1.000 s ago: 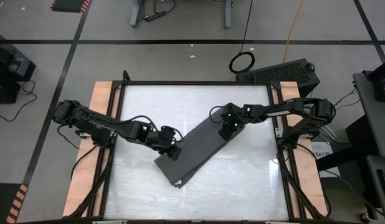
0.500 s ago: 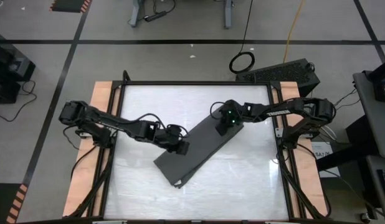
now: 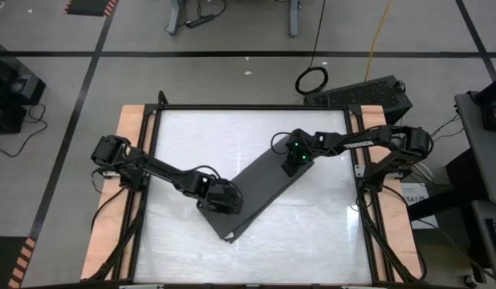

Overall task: Roll towel into tight, uniform cylinder
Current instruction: Roll the gray towel

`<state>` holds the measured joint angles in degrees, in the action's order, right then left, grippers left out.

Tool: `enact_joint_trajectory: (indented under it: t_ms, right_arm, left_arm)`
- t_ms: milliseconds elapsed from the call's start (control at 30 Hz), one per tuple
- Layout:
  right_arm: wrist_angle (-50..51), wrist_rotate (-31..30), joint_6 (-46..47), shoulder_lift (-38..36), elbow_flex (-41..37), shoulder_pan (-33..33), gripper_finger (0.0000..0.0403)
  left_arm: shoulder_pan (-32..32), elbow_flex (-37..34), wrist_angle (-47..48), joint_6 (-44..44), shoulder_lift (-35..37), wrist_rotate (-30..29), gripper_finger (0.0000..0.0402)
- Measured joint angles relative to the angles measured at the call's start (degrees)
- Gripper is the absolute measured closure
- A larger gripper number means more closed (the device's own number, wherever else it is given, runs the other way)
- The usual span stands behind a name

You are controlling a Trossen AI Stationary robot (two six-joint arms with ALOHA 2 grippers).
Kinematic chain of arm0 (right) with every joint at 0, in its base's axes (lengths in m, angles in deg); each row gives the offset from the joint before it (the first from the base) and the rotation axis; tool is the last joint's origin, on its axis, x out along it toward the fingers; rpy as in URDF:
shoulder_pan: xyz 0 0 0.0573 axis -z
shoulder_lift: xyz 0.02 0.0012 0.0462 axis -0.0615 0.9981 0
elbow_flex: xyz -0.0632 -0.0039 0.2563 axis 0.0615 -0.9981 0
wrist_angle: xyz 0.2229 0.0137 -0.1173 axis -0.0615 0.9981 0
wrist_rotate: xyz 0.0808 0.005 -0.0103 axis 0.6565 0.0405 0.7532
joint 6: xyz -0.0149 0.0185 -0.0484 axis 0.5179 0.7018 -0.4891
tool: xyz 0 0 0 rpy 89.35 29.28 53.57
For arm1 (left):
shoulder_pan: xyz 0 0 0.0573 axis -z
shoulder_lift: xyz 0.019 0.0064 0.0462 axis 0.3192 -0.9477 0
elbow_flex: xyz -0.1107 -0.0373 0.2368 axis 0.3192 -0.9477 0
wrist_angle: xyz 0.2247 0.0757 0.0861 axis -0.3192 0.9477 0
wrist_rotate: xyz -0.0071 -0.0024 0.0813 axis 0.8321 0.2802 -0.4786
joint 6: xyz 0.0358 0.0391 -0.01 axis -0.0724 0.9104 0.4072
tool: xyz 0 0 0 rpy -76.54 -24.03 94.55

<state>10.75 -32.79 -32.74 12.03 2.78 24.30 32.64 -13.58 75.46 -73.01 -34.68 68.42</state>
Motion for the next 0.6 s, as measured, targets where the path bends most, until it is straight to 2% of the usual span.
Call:
enact_joint_trajectory:
  t_ms: [200, 467, 600]
  right_arm:
    - [6.8, 0.1, 0.2, -0.3, -0.5, -1.6, 0.0402]
    - [7.5, 1.3, 10.0, -0.2, -1.1, -8.7, 0.0402]
    - [7.6, 1.7, 13.8, -0.2, -1.1, -12.2, 0.0402]
  left_arm:
    - [0.5, 0.0, -0.2, 2.3, -3.3, 0.1, 0.0253]
    - [-1.3, -1.2, -0.7, 9.6, -5.6, 2.8, 0.0253]
    - [-2.9, -1.4, 1.5, 16.2, -4.6, 8.6, 0.0253]
